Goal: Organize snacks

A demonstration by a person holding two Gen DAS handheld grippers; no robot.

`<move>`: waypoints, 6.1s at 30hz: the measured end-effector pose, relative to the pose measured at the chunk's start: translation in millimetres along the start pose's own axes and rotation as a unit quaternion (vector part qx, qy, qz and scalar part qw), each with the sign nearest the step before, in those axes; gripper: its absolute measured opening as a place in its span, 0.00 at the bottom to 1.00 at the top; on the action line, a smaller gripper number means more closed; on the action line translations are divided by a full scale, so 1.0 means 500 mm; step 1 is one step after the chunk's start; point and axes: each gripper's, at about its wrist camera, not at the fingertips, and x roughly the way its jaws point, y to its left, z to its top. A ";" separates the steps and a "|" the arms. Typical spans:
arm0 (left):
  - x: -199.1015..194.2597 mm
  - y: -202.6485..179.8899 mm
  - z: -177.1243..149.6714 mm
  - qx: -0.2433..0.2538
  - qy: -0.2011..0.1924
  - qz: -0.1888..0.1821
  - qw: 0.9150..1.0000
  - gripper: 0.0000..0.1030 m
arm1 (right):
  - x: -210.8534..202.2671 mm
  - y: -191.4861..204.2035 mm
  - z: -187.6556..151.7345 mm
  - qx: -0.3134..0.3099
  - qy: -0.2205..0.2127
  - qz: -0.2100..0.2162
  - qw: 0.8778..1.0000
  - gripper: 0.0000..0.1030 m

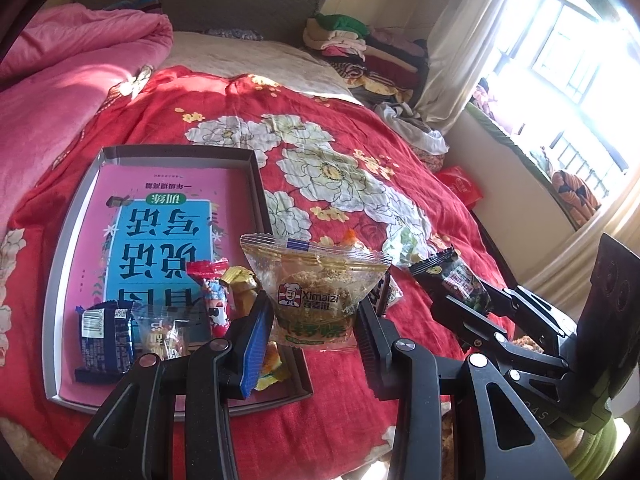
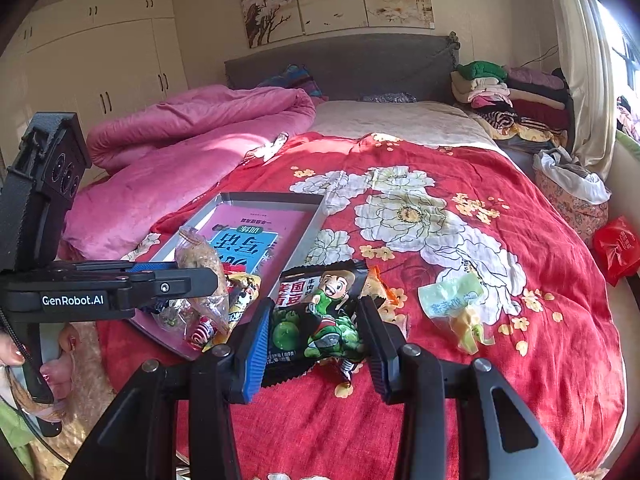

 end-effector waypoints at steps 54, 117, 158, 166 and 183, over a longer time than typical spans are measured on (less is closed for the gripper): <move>-0.094 0.212 0.019 -0.095 -0.047 0.060 0.993 0.41 | 0.163 -0.038 -0.092 0.132 0.151 0.008 0.980 0.61; -0.066 0.300 0.012 -0.109 0.000 0.073 0.991 0.41 | 0.182 0.062 -0.115 -0.036 0.188 0.010 0.982 0.34; -0.013 0.319 -0.002 -0.103 0.038 0.098 0.989 0.43 | 0.259 0.235 -0.026 -0.105 0.144 0.137 0.974 0.39; -0.008 0.320 0.000 -0.105 0.041 0.093 0.989 0.46 | 0.222 0.210 -0.024 -0.092 0.129 0.127 0.979 0.47; 0.007 0.266 -0.002 -0.048 0.051 0.065 0.995 0.54 | 0.178 0.123 0.004 -0.022 0.089 0.090 0.992 0.54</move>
